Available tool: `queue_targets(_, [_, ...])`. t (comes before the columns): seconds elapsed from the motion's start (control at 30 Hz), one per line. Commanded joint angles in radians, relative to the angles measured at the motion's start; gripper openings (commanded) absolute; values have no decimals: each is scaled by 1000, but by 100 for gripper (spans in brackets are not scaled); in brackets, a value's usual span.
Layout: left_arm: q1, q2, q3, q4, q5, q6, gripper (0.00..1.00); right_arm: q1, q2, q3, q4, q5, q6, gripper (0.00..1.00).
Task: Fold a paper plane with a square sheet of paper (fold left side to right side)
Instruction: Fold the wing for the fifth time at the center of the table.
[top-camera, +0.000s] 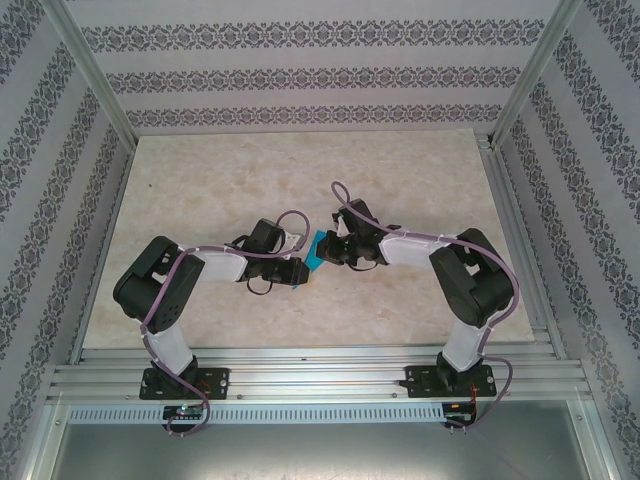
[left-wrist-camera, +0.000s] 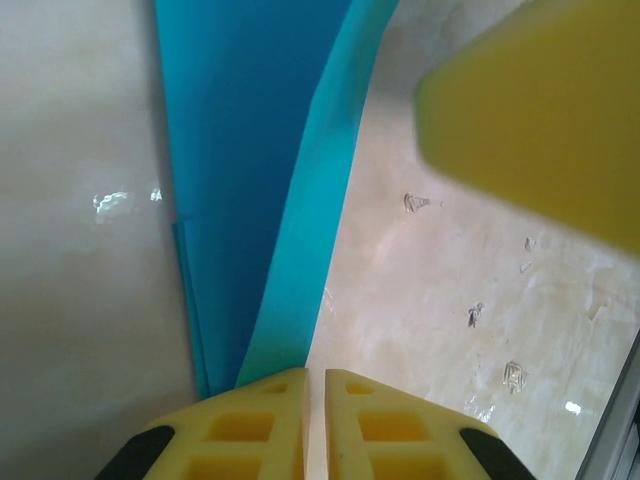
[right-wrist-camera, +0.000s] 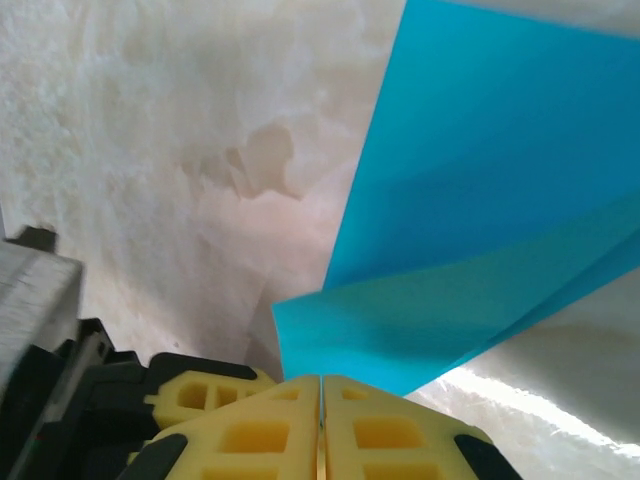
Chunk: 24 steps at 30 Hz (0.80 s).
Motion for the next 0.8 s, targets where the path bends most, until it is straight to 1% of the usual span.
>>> queue_targets(0.0, [-37, 66, -50, -123, -59, 10, 14, 23, 20, -22, 79, -29, 44, 10])
queue_targets(0.17, [-37, 66, -47, -122, -57, 12, 14, 39, 26, -12, 84, -20, 53, 10])
queue_targets(0.33, [-37, 70, -46, -120, -57, 14, 13, 45, 62, -5, 97, -17, 63, 10])
queue_targets(0.47, [-37, 75, -44, -122, -55, 18, 13, 50, 90, 20, 75, -3, 52, 9])
queue_targets(0.6, [-37, 75, -46, -124, -56, 19, 13, 57, 118, 43, 18, 42, 25, 9])
queue_targets(0.77, [-36, 75, -51, -123, -58, 21, 13, 39, 125, 46, -68, 131, -21, 9])
